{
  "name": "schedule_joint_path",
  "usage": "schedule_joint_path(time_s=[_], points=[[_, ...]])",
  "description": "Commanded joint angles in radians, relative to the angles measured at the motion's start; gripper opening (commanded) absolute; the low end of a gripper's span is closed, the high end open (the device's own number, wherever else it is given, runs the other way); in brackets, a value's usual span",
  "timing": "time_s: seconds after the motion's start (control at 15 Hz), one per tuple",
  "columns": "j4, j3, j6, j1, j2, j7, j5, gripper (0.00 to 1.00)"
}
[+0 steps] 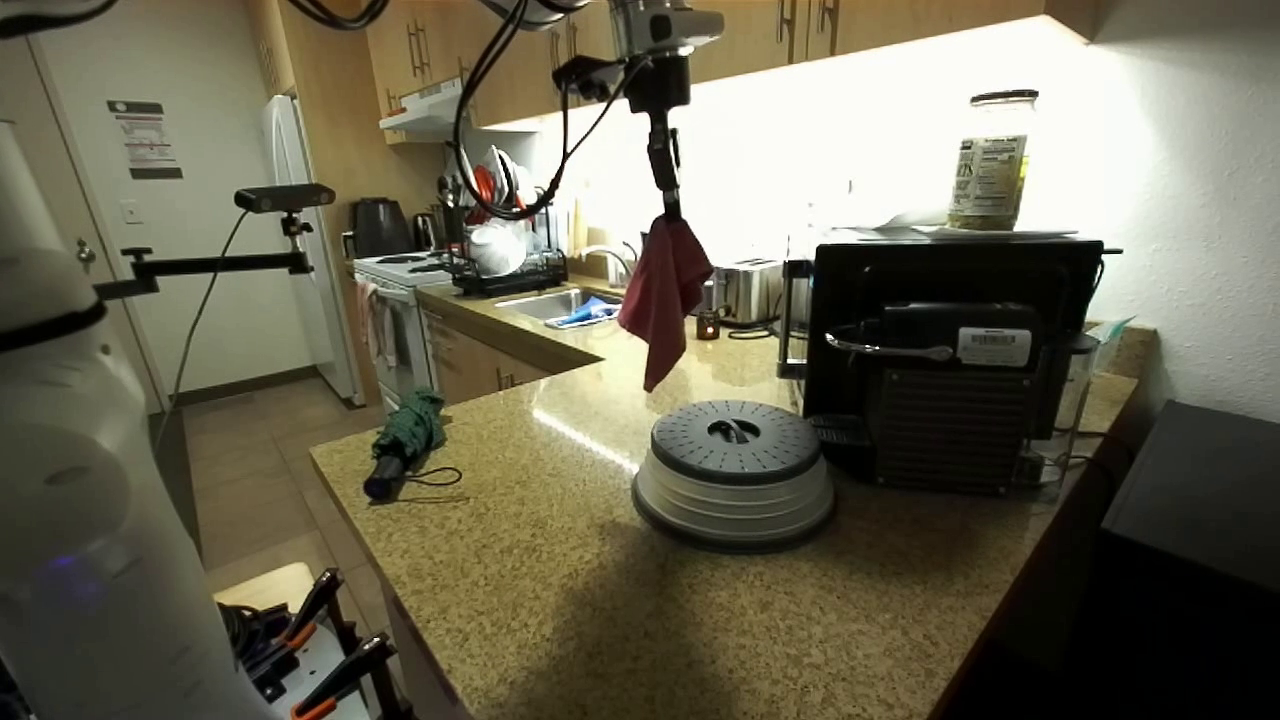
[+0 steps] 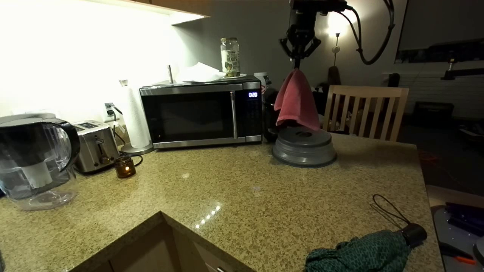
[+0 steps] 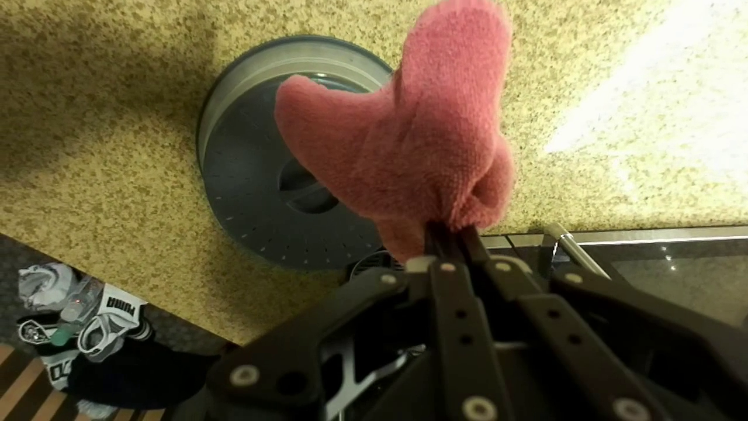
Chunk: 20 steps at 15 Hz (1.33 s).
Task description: Pick up the pink cloth and put it on the left side of the counter
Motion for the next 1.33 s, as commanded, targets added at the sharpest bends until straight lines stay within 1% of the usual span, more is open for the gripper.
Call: schedule_joint_path(time_s=[0.0, 0.27, 0.4, 0.73, 0.93, 1.27], points=[[-0.06, 0.003, 0.038, -0.024, -0.041, 0.017, 0.035, 0.04], [-0.043, 0.014, 0.01, -0.021, -0.021, 0.008, 0.032, 0.04], [-0.128, -0.008, 0.067, -0.042, -0.046, -0.072, 0.032, 0.05], [-0.189, -0.024, 0.123, -0.057, -0.023, -0.167, 0.04, 0.04], [-0.194, -0.007, 0.13, -0.043, 0.001, -0.216, 0.019, 0.04], [-0.157, 0.036, 0.131, -0.01, 0.049, -0.279, 0.006, 0.05]])
